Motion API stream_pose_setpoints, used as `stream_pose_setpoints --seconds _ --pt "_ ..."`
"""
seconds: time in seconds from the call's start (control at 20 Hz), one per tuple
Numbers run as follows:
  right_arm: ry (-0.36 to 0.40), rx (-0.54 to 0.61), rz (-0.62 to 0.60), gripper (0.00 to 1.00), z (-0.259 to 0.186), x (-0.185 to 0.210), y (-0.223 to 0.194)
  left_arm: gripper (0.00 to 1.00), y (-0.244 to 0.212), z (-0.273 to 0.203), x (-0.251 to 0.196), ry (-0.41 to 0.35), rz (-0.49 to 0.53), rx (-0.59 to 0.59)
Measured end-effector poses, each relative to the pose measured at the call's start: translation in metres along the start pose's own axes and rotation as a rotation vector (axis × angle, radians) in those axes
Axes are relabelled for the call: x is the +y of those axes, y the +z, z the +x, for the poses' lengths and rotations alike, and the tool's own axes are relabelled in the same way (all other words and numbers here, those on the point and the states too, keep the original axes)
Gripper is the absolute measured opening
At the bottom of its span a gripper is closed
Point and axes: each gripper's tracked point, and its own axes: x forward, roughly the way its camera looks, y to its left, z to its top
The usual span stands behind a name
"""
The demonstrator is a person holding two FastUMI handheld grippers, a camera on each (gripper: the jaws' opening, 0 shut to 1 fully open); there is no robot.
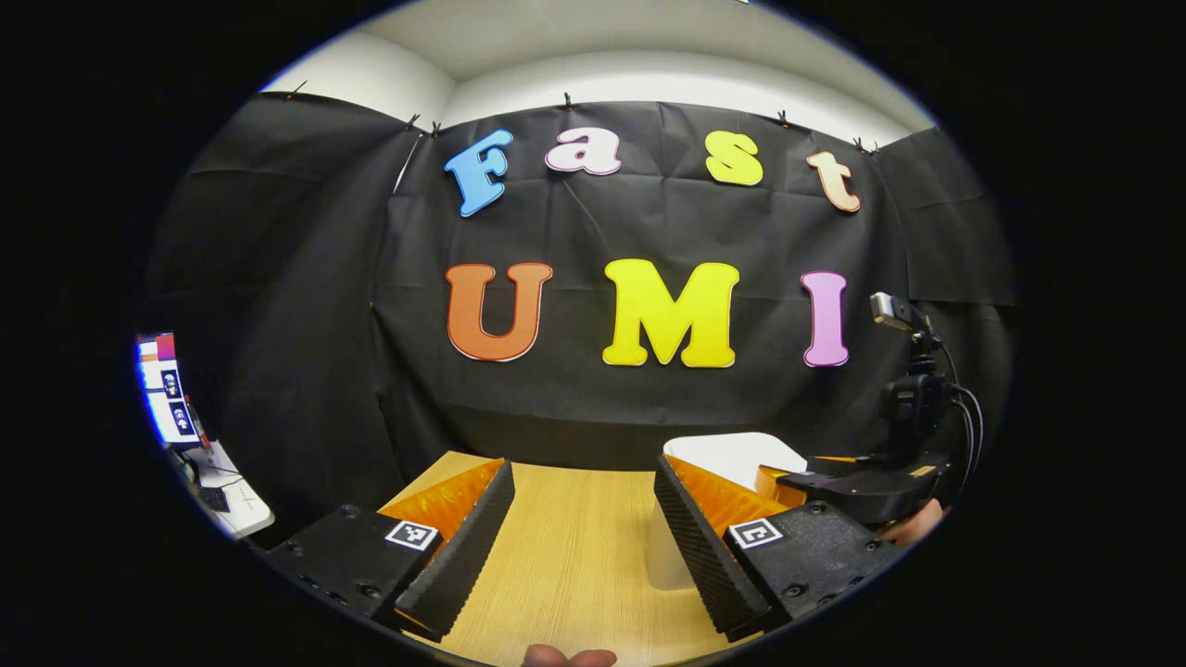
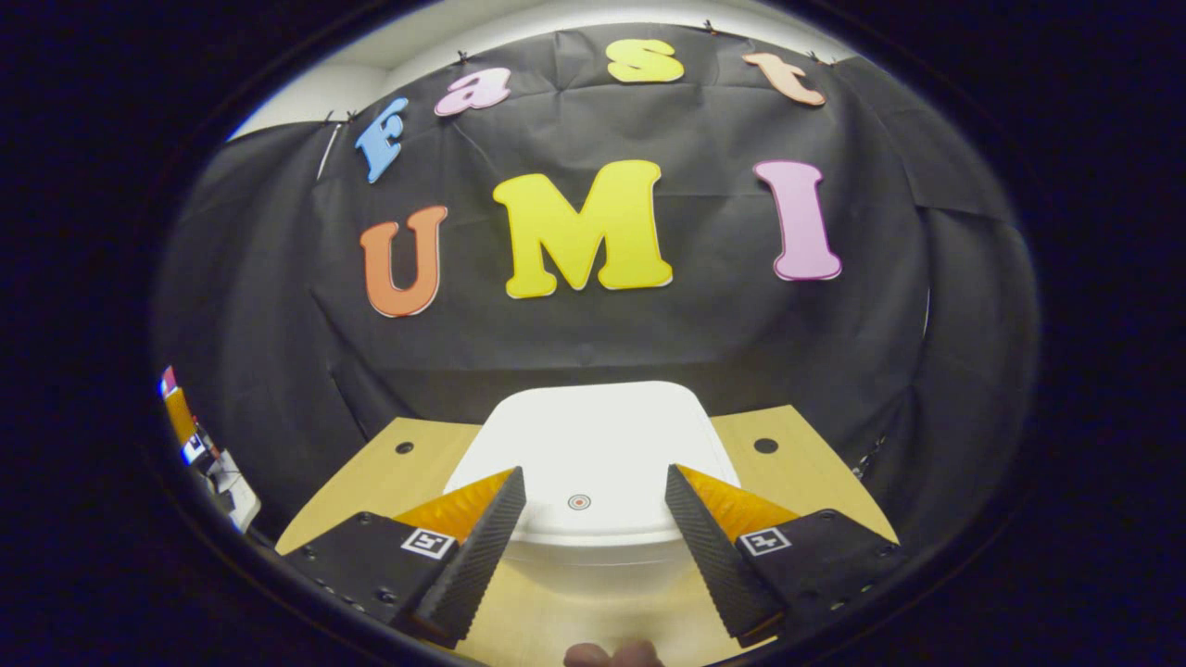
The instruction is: Press the lid of the desktop garbage bin to open it, pick up the crumpled paper on the desktop and throw it into the bin, then pick up the pop can on the desktop and drop it into the bin, and finally close the garbage bin lid.
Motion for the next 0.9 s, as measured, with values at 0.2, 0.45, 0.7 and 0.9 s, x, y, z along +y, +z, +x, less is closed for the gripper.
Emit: stream_pose_setpoints --seconds 0.2,0.45,0.7,0.9 --pt "-0.003 -0.088 -0.084 0.95 -0.029 -0.019 0.029 0.98 0.029 0.012 -0.003 -0.015 0.009 -0.06" --pt "-0.066 -0.225 -0.072 0.95 -0.067 -0.042 0.076 0.98 0.051 0.025 -0.017 -0.035 -0.015 -0.086" --pt "-0.078 -0.315 -0.083 0.95 -0.095 -0.041 0.104 0.97 0.059 0.032 -0.037 -0.065 -0.007 -0.104" --pt "-0.096 -0.34 -0.079 0.95 -0.108 -0.042 0.107 0.98 0.053 0.033 -0.04 -0.061 -0.022 -0.098"
